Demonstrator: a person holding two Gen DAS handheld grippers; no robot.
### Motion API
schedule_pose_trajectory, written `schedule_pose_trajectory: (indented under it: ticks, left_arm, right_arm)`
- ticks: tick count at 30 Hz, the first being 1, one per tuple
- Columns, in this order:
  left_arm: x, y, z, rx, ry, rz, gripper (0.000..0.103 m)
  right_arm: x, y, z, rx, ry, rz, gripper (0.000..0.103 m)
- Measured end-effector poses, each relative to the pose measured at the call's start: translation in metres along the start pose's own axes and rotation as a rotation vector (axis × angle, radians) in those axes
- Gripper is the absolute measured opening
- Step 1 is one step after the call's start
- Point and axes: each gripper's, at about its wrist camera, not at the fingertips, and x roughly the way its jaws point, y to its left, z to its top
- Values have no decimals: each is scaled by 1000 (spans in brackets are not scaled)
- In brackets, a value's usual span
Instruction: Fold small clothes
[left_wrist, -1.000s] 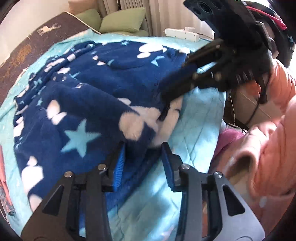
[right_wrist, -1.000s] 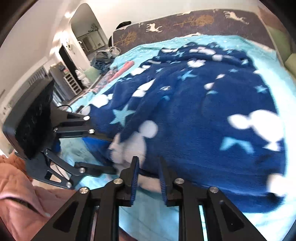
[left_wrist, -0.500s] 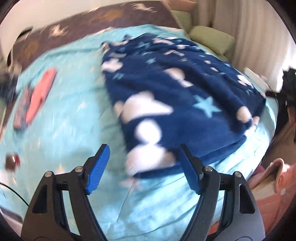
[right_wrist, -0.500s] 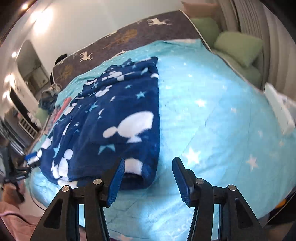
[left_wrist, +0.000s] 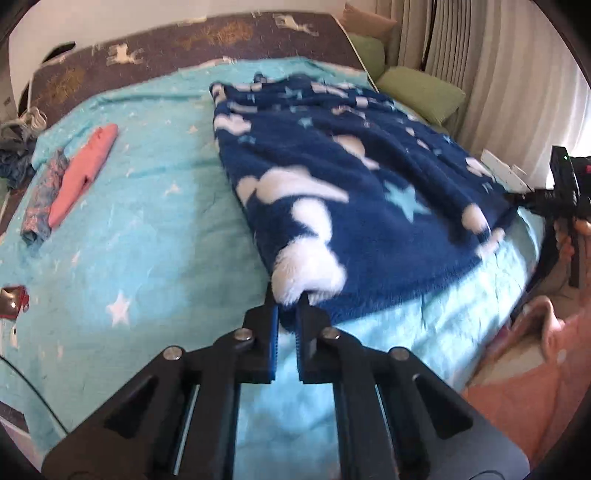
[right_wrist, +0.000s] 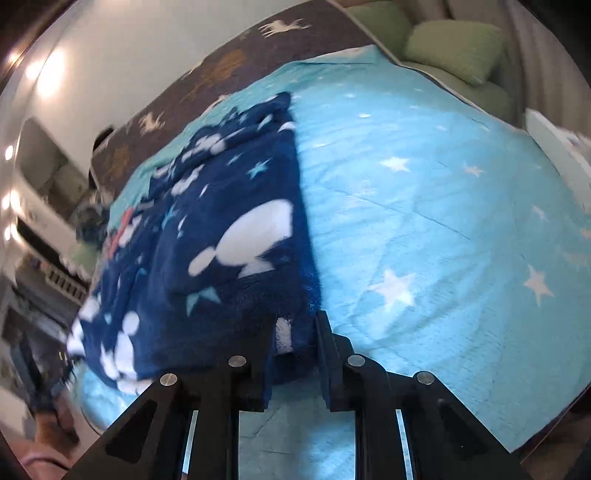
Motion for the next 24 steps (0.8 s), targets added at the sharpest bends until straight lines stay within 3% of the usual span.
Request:
schedule_pose_trajectory:
  ticks: [3,4,5,6,7,9,11,12,14,16,17,19,24]
  left_arm:
    - [-3,3,-8,8,34,1,8]
    - [-4,1,-9,20,34,4,9]
    - [-5,-1,-10,26,26,7,15]
    - [-6,-4,-9,33,13,-1,31]
    - [-7,-6,-9,35,3,-4,58]
    - [-3,-10,-6,36,-33,15,83]
    - [5,-11,-2,35,-33,8,83]
    - [12,-10,1,22,-23,-5,82]
    - [27,-5,5,-31,12,-54,63]
    - [29,-3,8,-57,-1,-92,20]
    - [26,-3,10,-60,-14,-94,6]
    - [11,-3,16,-57,-68,-60,8]
    - [-14,-5,32,-12,-125,-31,8]
  right_arm:
    - [-7,-1,0,-5,-2,43,19]
    - [-8,0,0,-13,4,61,23]
    - [-9,0,0,-13,10,70,24]
    - [-10,-1,2,-8,11,82,27]
    - [-11,-2,3,-1,13,96,33]
    - [-11,-6,6,25,13,124,45]
    - [-8,-6,7,32,26,135,49]
    - [-5,-5,7,31,37,138,51]
    - [4,-1,6,26,66,146,51]
    - [12,4,4,13,81,146,52]
    - [14,7,3,-1,77,124,49]
    - [13,11,6,-15,68,80,19]
    - [-7,19,21,-40,-4,127,12]
